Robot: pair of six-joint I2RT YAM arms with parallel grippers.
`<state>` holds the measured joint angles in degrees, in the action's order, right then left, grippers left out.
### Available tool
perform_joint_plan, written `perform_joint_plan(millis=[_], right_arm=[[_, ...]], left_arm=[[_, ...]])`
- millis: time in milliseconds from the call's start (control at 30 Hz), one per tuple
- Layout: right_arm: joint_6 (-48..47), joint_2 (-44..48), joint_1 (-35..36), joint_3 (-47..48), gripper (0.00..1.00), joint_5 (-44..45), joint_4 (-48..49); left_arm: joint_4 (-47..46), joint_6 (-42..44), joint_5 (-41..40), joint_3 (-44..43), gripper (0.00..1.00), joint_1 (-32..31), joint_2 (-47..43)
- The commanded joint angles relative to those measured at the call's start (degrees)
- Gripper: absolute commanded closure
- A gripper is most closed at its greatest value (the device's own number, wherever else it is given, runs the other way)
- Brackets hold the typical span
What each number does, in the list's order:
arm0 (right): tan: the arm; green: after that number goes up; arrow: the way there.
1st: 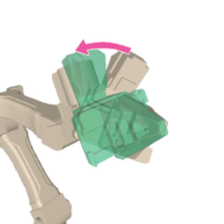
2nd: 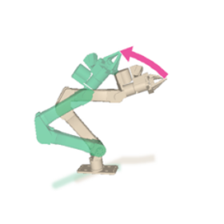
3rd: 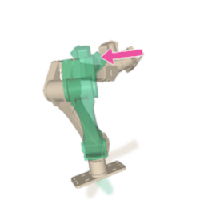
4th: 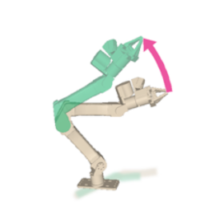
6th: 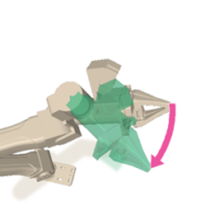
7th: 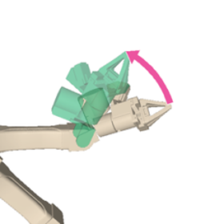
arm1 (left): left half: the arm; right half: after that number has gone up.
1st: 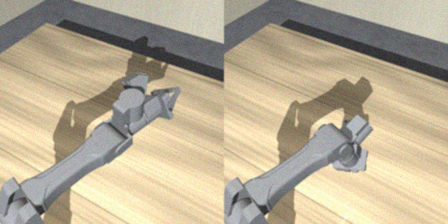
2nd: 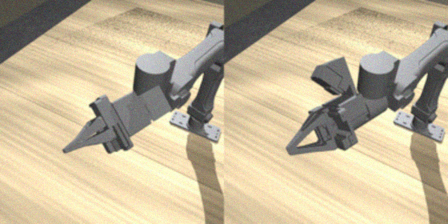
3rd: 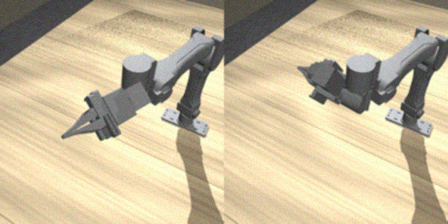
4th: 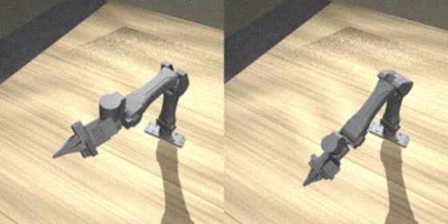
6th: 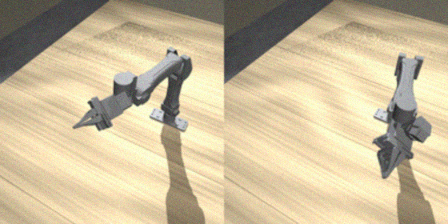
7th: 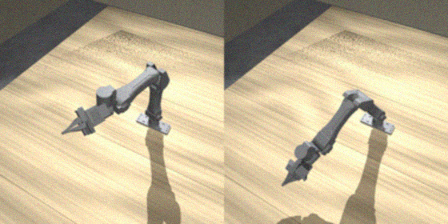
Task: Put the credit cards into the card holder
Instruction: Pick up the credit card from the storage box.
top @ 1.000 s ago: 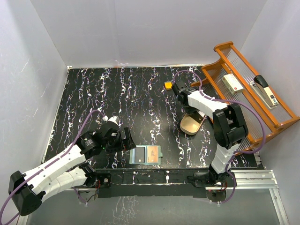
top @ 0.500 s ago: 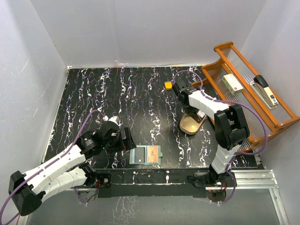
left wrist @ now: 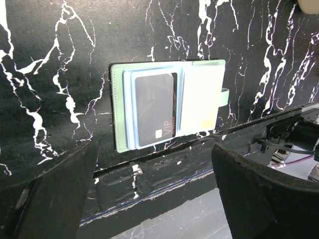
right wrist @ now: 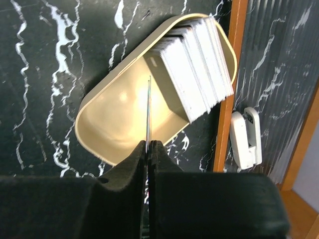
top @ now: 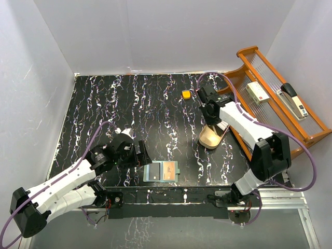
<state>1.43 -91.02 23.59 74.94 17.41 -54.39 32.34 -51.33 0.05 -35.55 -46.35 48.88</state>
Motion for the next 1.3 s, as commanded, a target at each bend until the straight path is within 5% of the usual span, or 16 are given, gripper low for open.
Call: perform_joint_plan(millis=[0,667,933,1267], right_arm=[[3.5,4.8,0.6,4.2,1.00,-4.5,-2.9],[24.8,28.7,1.7,-17.3,1.00,-49.3,18.5],[34.9,34.3,1.8,-27.0,1.00,-69.0,36.6],[46.2,37.2,1.8,-34.8,1.00,-77.2,53.6]], left_arm=[[-2.7,-2.1,2.8,-0.7,0.05,-0.3,0.4],[-17.5,-9.2,12.7,-4.8,0.20,-0.3,7.5],[-20.6,-11.5,13.0,-6.4,0.29,-0.3,6.4],[-32.9,-15.1,19.9,-4.8,0.42,-0.3,4.7]])
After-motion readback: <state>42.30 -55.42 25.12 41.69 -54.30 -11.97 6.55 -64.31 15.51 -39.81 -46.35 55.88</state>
